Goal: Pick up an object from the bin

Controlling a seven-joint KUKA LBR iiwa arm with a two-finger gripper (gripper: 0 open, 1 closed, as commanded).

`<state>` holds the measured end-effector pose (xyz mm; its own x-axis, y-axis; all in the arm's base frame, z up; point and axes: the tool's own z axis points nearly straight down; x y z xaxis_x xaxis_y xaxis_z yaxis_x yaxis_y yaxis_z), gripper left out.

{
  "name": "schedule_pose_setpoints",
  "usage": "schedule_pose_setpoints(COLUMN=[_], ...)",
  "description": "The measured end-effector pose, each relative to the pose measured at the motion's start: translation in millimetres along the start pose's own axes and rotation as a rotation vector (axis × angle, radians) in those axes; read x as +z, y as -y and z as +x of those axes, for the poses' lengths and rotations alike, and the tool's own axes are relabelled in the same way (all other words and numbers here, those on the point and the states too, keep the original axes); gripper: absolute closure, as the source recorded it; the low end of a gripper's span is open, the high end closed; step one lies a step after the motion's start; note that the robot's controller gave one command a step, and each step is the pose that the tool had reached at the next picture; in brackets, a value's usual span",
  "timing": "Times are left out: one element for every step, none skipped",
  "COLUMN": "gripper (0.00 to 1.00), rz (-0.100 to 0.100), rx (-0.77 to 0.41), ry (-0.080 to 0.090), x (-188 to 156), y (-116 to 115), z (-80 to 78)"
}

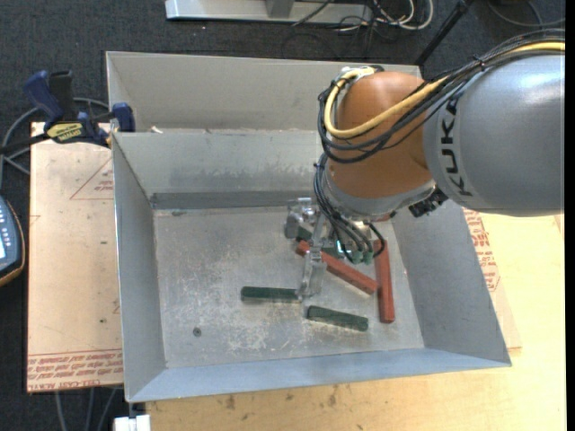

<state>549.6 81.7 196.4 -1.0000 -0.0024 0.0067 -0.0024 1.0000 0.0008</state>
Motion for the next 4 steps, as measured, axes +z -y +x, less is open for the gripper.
schedule_pose_setpoints(gripper=[0.0,1.0,1.0,1.0], rz=[0.0,-0.001,-0.001,0.0], rx=[-0.007,-0.006,-0.033,-0.023], ry=[-0.001,0.007,0.019,0.02], x=[127,123,12,-136], y=[6,5,-2,23], z=[4.5,2.1,-23.6,-16.3])
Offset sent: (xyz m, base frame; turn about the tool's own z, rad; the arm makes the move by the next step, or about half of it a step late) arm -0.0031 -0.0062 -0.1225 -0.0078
